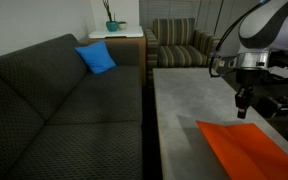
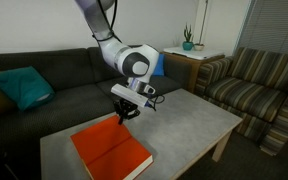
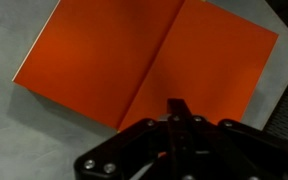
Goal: Open the first cover of the book
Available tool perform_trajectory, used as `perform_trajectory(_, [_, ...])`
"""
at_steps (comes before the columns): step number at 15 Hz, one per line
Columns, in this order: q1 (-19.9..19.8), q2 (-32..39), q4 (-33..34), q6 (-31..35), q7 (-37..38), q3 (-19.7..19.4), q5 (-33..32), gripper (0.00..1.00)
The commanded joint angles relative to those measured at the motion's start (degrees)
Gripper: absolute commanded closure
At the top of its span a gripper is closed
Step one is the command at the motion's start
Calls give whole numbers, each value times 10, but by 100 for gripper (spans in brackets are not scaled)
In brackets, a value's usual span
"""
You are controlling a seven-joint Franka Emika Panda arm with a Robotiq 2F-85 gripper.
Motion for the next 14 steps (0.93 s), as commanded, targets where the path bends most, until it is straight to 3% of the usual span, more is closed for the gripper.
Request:
perform_trajectory(1, [-20,-30,-42,6,-10,13,-14,72])
perform_trajectory(11, [-24,-68,-89,11,-32,17,-26,3])
perform_trajectory(14, [-25,-76,-101,12,-48,22,-25,0])
